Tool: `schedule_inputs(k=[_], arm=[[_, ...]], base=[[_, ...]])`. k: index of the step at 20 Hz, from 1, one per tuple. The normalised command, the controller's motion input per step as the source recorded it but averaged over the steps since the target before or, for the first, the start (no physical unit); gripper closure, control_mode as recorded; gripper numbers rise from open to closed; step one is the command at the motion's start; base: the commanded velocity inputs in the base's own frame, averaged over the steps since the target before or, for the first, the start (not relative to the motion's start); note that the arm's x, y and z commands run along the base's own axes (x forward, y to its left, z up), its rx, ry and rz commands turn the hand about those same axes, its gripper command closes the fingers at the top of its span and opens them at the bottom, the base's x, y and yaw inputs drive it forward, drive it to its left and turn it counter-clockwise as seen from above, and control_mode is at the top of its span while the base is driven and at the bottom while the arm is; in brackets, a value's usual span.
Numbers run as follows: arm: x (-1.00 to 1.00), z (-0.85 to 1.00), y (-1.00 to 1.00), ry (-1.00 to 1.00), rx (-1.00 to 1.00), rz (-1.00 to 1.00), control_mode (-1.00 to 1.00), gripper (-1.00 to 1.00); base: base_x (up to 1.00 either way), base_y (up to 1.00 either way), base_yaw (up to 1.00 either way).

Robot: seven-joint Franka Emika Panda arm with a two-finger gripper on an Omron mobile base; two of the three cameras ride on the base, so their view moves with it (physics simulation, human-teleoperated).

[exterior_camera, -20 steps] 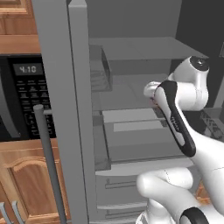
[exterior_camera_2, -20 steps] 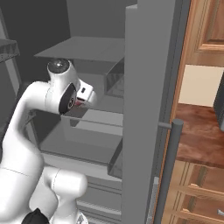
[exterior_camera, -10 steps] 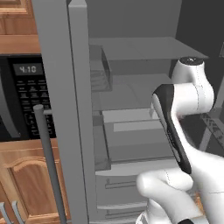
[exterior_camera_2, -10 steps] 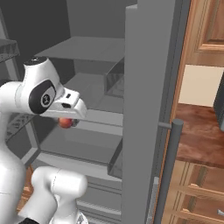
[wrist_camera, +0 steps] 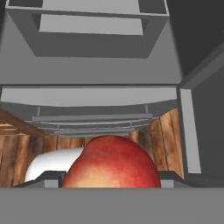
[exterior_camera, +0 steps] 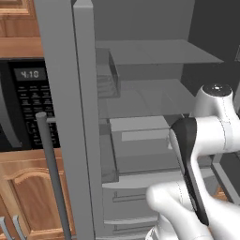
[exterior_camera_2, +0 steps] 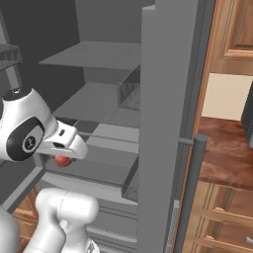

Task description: Place the cold items (kiwi and peach) from the fridge in one tupperware on the dining counter. Place the warm items (hot dog and kebab skewer) in the stove area in another tupperware.

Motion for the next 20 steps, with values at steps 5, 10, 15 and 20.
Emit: schedule_inputs(k=[5,10,15,20], arm=[[0.00,-0.01,-0.10,-0.01,0.03,-0.03,-1.00,1.00],[-0.01,-0.01,0.00,0.00,0.00,0.00,-1.00,1.00],[-0.13,-0.03,0.00,0.00,0.00,0.00,1.00,1.00],[0.00,0.00,0.00,0.00,0.00,0.00,1.00,1.00]], base=[[0.00,0.00,0.00],[0.00,0.00,0.00],[-0.45,0.00,0.00],[-0.99,0.03,-0.03]])
